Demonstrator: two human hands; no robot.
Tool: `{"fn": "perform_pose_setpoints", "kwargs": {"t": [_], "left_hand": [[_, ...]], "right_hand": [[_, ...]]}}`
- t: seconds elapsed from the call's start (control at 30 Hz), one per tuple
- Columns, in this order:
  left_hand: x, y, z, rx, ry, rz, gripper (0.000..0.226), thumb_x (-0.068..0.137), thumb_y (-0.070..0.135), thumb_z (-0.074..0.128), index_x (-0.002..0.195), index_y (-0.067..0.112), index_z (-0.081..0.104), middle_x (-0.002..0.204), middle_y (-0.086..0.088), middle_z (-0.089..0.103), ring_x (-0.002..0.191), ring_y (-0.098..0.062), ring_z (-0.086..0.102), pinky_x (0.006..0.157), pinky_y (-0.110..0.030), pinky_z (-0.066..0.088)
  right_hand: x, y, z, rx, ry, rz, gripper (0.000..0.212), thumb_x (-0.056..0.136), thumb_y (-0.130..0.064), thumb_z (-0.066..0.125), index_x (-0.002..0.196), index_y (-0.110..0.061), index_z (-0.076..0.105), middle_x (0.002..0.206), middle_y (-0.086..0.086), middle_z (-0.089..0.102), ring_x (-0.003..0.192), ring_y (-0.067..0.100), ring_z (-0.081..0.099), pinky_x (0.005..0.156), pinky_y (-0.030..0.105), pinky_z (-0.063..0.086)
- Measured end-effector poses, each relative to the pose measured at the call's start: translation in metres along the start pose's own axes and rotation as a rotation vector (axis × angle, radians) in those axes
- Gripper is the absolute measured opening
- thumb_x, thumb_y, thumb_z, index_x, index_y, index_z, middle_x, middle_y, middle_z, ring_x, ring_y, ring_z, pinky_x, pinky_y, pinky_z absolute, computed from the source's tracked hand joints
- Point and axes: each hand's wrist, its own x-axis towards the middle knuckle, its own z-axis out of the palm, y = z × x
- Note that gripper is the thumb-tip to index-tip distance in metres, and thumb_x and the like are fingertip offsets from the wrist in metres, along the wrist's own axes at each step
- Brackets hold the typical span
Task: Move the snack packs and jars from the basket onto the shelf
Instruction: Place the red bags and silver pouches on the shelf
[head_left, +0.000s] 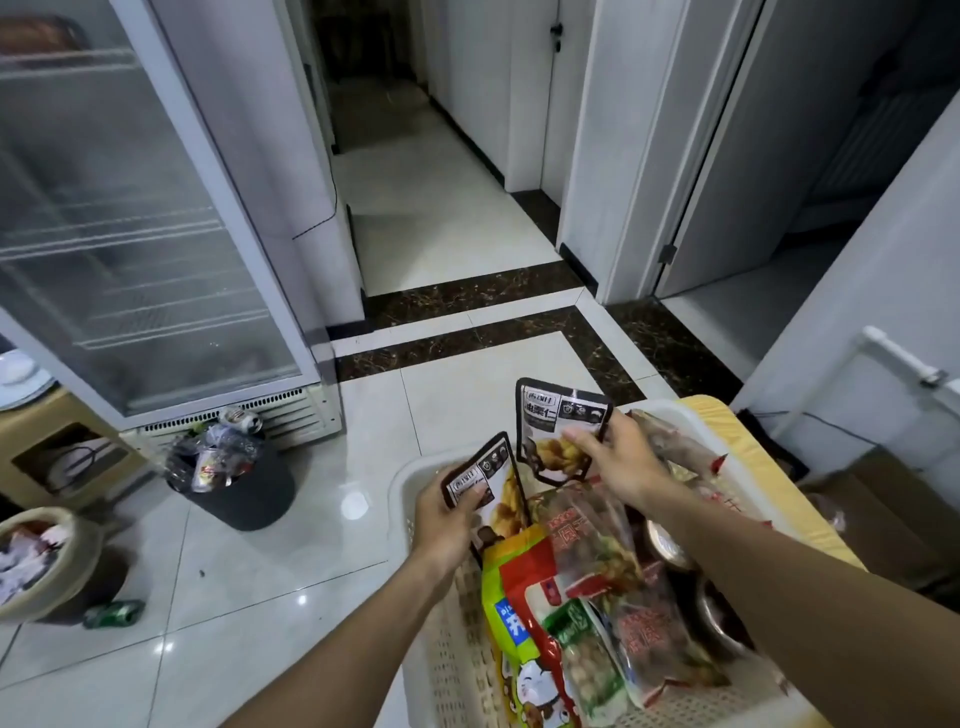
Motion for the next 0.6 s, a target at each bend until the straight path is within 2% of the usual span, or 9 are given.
{"fn": "perform_pose_setpoints", "kwargs": {"t": [0.07, 0.13, 0.2, 0.27, 0.33, 0.43, 0.5, 0.57, 0.6], "left_hand": [[-0.005, 0.022, -0.002, 0.015, 0.021, 0.109, 0.015, 0.093, 0.014, 0.062, 0.107, 0.017, 0.064, 0.098, -0.002, 0.072, 0.094, -0.023, 0.069, 0.063, -0.020, 0.052], [-0.015, 0.050, -0.001, 0.021, 0.020, 0.194, 0.012, 0.095, 0.017, 0.059, 0.106, 0.021, 0.062, 0.100, 0.002, 0.072, 0.094, -0.016, 0.069, 0.068, -0.019, 0.052], [-0.033, 0.078, 0.003, 0.028, -0.004, 0.287, 0.016, 0.096, 0.018, 0.056, 0.112, 0.022, 0.056, 0.101, 0.007, 0.070, 0.091, -0.006, 0.068, 0.068, -0.015, 0.051], [-0.055, 0.103, 0.010, 0.037, -0.061, 0.367, 0.021, 0.097, 0.019, 0.054, 0.117, 0.023, 0.051, 0.100, 0.010, 0.068, 0.086, 0.000, 0.067, 0.063, -0.013, 0.051], [-0.080, 0.119, 0.021, 0.047, -0.118, 0.426, 0.023, 0.097, 0.019, 0.055, 0.119, 0.023, 0.050, 0.100, 0.010, 0.069, 0.086, 0.001, 0.068, 0.064, -0.014, 0.053], [-0.123, 0.135, 0.044, 0.058, -0.161, 0.472, 0.030, 0.094, 0.030, 0.059, 0.123, 0.028, 0.050, 0.109, 0.006, 0.068, 0.094, -0.006, 0.068, 0.079, -0.030, 0.057], [-0.151, 0.144, 0.065, 0.065, -0.191, 0.481, 0.036, 0.091, 0.037, 0.060, 0.124, 0.034, 0.049, 0.113, 0.002, 0.068, 0.090, -0.018, 0.068, 0.081, -0.046, 0.055], [-0.177, 0.152, 0.089, 0.035, -0.216, 0.518, 0.029, 0.094, 0.028, 0.058, 0.122, 0.032, 0.050, 0.105, -0.001, 0.069, 0.071, -0.015, 0.065, 0.064, -0.039, 0.055], [-0.189, 0.156, 0.101, 0.025, -0.241, 0.536, 0.027, 0.096, 0.024, 0.057, 0.122, 0.029, 0.051, 0.102, -0.002, 0.070, 0.071, -0.015, 0.067, 0.061, -0.033, 0.055]], "right_hand": [[-0.010, -0.015, -0.015, 0.055, 0.035, -0.042, 0.019, 0.092, -0.035, 0.063, 0.111, -0.031, 0.061, 0.108, -0.002, 0.071, 0.099, 0.022, 0.067, 0.088, 0.043, 0.055], [-0.019, -0.027, -0.034, 0.073, 0.090, -0.085, 0.038, 0.083, -0.058, 0.063, 0.115, -0.037, 0.059, 0.110, -0.002, 0.071, 0.101, 0.027, 0.066, 0.093, 0.052, 0.052], [-0.037, -0.045, -0.055, 0.045, 0.144, -0.154, 0.041, 0.091, -0.047, 0.060, 0.126, -0.027, 0.054, 0.118, -0.005, 0.065, 0.111, 0.019, 0.059, 0.100, 0.039, 0.044], [-0.059, -0.062, -0.079, 0.020, 0.212, -0.201, 0.034, 0.099, -0.029, 0.052, 0.129, -0.015, 0.048, 0.120, -0.005, 0.059, 0.113, 0.013, 0.053, 0.095, 0.026, 0.037], [-0.085, -0.074, -0.105, 0.011, 0.246, -0.225, 0.027, 0.100, -0.028, 0.049, 0.123, -0.013, 0.045, 0.113, -0.002, 0.059, 0.100, 0.011, 0.057, 0.083, 0.023, 0.040], [-0.130, -0.090, -0.144, 0.042, 0.268, -0.247, 0.021, 0.101, -0.028, 0.048, 0.111, -0.012, 0.039, 0.083, 0.003, 0.056, 0.054, 0.011, 0.054, 0.045, 0.016, 0.045], [-0.160, -0.099, -0.171, 0.015, 0.286, -0.288, 0.018, 0.101, -0.028, 0.048, 0.112, -0.016, 0.038, 0.078, 0.003, 0.057, 0.047, 0.009, 0.050, 0.041, 0.013, 0.042], [-0.190, -0.104, -0.200, 0.022, 0.307, -0.309, 0.018, 0.101, -0.030, 0.050, 0.115, -0.022, 0.042, 0.083, 0.007, 0.065, 0.047, 0.011, 0.054, 0.045, 0.024, 0.047], [-0.206, -0.106, -0.213, 0.029, 0.321, -0.305, 0.018, 0.100, -0.030, 0.050, 0.116, -0.024, 0.043, 0.084, 0.007, 0.067, 0.045, 0.011, 0.055, 0.042, 0.027, 0.045]]}}
